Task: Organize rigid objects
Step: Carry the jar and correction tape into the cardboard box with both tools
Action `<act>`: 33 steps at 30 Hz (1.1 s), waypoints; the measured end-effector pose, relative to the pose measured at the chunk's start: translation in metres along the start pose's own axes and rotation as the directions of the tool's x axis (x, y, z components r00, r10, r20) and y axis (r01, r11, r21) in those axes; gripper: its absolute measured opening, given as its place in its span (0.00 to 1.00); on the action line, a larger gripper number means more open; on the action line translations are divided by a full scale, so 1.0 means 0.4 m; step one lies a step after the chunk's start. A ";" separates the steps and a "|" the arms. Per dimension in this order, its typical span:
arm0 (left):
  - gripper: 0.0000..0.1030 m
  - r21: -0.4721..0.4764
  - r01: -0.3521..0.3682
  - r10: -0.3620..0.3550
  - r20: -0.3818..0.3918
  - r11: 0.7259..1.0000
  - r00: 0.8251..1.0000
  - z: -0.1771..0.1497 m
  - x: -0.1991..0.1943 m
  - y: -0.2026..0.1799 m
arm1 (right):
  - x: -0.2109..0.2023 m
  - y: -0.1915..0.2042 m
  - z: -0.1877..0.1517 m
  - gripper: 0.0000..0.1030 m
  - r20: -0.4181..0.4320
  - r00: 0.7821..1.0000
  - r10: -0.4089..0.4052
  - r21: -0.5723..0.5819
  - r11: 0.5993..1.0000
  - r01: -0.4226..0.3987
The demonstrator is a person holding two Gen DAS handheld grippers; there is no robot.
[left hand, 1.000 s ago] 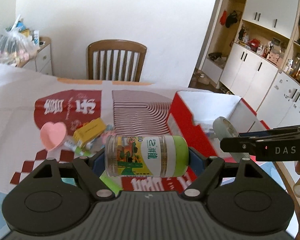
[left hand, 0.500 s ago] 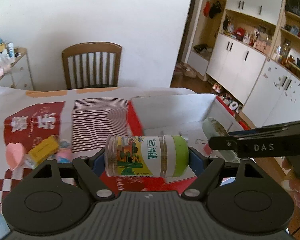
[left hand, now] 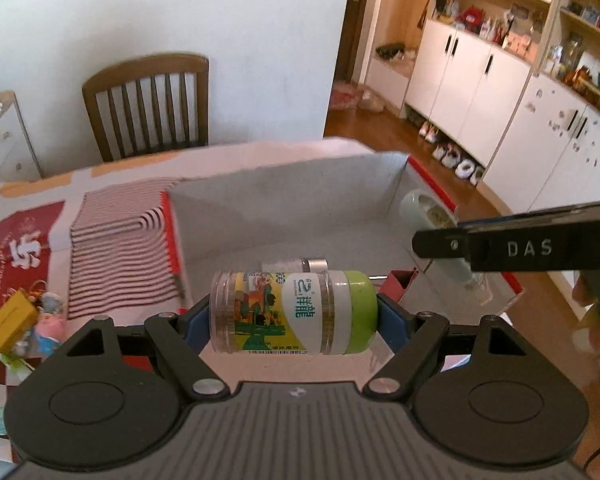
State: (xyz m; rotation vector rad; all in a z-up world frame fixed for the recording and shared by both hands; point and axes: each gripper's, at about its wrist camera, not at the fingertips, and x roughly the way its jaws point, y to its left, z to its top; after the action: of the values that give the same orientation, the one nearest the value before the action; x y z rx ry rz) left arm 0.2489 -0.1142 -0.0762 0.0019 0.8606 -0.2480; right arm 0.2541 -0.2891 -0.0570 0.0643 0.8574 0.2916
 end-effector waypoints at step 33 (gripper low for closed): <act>0.80 -0.016 -0.146 0.124 -0.447 0.989 0.886 0.077 0.351 -0.031 | 0.277 -0.039 0.054 0.46 -0.253 0.967 -0.030 -0.167 0.986 -0.014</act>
State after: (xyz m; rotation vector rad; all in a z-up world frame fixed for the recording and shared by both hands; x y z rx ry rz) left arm 0.3570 -0.1598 -0.1602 0.0758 1.3201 -0.0936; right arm 0.3421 -0.2720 -0.1270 -0.1370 1.0850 0.3691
